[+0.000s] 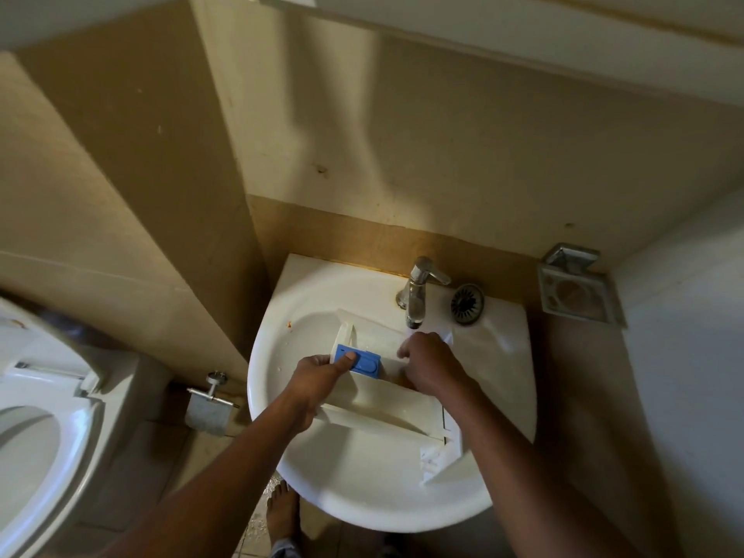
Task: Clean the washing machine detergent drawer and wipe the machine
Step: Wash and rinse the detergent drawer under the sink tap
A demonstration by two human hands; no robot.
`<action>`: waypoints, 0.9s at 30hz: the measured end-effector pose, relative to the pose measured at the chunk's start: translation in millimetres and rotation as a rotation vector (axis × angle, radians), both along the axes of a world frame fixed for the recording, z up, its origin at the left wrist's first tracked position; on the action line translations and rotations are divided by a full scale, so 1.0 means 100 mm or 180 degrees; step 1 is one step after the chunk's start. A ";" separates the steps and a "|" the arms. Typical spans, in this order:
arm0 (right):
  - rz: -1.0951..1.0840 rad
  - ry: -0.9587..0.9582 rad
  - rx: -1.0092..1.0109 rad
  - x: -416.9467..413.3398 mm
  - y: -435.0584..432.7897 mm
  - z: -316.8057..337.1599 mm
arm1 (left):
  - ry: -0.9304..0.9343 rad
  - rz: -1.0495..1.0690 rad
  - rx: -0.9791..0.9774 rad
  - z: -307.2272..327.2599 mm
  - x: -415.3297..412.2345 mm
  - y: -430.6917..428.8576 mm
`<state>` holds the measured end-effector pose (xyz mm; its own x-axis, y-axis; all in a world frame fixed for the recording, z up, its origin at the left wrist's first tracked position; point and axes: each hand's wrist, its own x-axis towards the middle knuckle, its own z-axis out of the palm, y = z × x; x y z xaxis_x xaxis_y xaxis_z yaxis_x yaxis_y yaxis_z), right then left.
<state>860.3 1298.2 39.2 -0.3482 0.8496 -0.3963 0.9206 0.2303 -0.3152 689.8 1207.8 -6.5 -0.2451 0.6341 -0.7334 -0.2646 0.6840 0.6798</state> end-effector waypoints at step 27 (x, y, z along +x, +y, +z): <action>-0.3127 0.4593 -0.3308 -0.17 0.09 -0.29 | -0.0055 -0.0095 0.0440 -0.06 -0.16 -0.04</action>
<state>843.5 1307.2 10.1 -0.4484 0.5901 -0.6714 -0.3956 -0.8046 -0.4430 673.4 1203.8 -12.7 -0.2127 0.7362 -0.6424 -0.2581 0.5918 0.7637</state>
